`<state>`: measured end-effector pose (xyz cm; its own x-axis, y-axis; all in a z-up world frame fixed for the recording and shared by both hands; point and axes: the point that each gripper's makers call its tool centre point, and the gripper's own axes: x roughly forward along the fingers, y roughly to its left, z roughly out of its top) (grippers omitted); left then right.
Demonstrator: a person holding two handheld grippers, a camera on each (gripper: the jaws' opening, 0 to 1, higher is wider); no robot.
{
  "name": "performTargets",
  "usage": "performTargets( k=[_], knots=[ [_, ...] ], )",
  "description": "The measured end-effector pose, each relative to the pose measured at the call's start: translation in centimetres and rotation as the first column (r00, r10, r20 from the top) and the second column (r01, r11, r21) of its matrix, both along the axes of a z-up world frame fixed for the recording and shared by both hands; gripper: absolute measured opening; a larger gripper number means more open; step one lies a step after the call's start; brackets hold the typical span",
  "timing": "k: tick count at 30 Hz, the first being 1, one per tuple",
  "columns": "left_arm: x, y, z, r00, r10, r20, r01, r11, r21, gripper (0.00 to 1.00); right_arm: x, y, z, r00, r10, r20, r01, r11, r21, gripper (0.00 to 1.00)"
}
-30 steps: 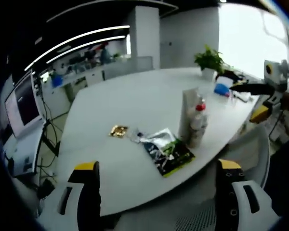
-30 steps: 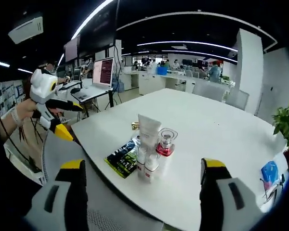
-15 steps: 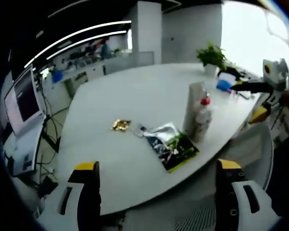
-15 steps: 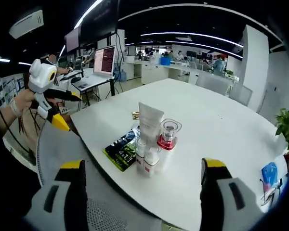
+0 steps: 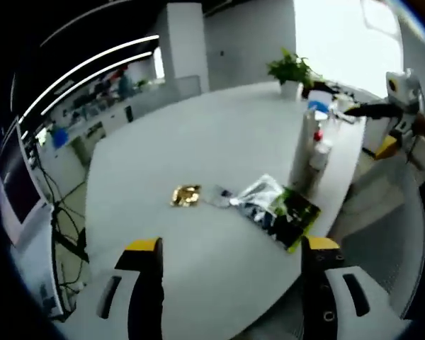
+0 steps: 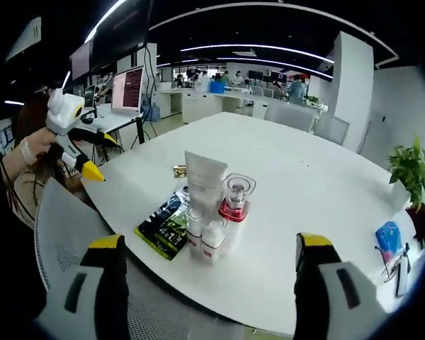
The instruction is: Arrange the skincare products in the storage area until every visible bottle or jar stands upright without overlapping.
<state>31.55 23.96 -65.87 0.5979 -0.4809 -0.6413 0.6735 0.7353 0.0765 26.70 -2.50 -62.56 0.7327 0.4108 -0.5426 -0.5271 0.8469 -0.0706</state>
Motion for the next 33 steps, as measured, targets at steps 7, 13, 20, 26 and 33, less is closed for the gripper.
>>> performTargets(
  k=[7, 13, 20, 26, 33],
  knots=[
    [2.6, -0.2, -1.4, 0.992, -0.128, -0.002, 0.128, 0.990, 0.061, 0.64, 0.0, -0.5, 0.0, 0.998, -0.060, 0.000, 0.060, 0.998, 0.012, 1.00],
    [6.3, -0.3, -2.4, 0.973, -0.230, -0.005, 0.229, 0.965, 0.126, 0.60, 0.3, -0.8, -0.2, 0.995, -0.104, -0.010, 0.104, 0.994, 0.017, 1.00],
    [9.2, -1.3, -3.5, 0.938, -0.345, -0.039, 0.347, 0.928, 0.133, 0.60, 0.4, -1.3, -0.9, 0.989, -0.139, -0.055, 0.141, 0.989, 0.035, 1.00],
    [11.5, -1.8, -4.6, 0.894, -0.443, -0.074, 0.448, 0.867, 0.220, 0.58, 0.6, -1.7, -1.1, 0.985, -0.159, -0.072, 0.162, 0.986, 0.038, 1.00],
    [13.6, -2.2, -6.1, 0.832, -0.544, -0.106, 0.551, 0.793, 0.260, 0.53, 0.9, -2.3, -1.1, 0.980, -0.179, -0.089, 0.183, 0.982, 0.041, 0.99]
  ],
)
